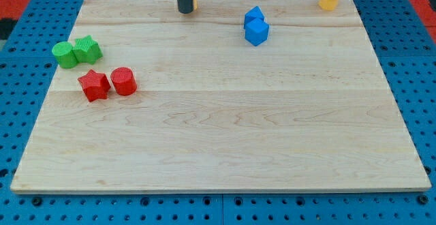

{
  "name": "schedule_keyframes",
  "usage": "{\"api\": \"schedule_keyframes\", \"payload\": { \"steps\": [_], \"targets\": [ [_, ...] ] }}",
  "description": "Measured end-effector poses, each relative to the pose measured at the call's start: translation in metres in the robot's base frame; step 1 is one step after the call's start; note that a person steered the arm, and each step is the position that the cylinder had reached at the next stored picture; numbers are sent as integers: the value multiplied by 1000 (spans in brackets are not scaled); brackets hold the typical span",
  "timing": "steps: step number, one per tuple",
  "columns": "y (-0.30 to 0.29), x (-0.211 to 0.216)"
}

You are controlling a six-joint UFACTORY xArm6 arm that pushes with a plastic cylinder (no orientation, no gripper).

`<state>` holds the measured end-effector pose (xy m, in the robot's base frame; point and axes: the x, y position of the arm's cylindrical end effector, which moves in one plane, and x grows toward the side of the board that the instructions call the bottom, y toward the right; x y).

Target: Move the yellow heart towards right

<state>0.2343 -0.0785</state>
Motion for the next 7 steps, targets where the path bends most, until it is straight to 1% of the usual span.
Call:
{"api": "schedule_keyframes", "payload": {
  "steps": [2, 4, 6, 7],
  "targets": [
    [-60, 10],
    [-60, 1],
    [-37, -26],
    [-21, -28]
  ]
}}
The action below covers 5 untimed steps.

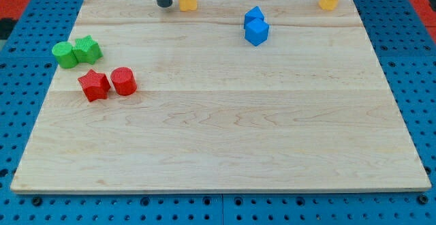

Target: Move the yellow heart towards right

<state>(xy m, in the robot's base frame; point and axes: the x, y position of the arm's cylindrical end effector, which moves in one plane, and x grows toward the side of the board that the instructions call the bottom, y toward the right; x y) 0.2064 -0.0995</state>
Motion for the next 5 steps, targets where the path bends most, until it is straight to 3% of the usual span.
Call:
{"api": "schedule_keyframes", "payload": {
  "steps": [5],
  "targets": [
    [50, -7]
  ]
}}
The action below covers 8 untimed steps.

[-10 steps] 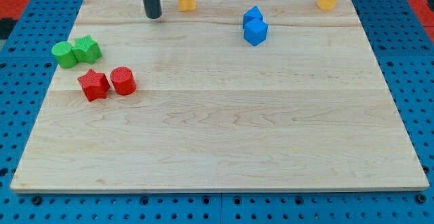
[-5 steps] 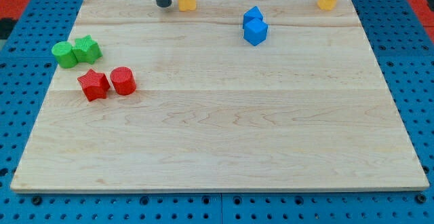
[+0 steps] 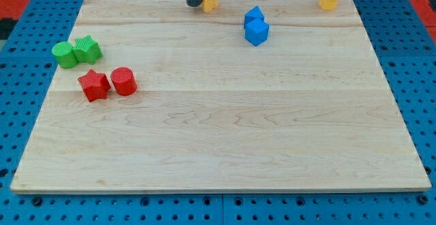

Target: Move the yellow heart towards right

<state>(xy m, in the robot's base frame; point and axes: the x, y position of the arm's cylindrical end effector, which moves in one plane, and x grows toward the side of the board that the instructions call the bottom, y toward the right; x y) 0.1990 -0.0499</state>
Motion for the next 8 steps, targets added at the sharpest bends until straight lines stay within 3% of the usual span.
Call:
{"api": "schedule_keyframes", "payload": {
  "steps": [8],
  "targets": [
    [56, -5]
  ]
}}
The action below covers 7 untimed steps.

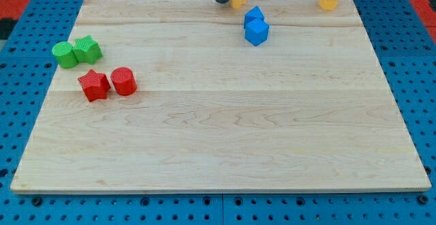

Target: Move the yellow heart towards right

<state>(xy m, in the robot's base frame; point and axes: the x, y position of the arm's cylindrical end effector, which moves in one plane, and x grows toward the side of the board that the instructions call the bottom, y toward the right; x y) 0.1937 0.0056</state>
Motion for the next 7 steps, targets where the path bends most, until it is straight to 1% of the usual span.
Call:
{"api": "schedule_keyframes", "payload": {
  "steps": [5, 7],
  "targets": [
    [16, 0],
    [14, 0]
  ]
}}
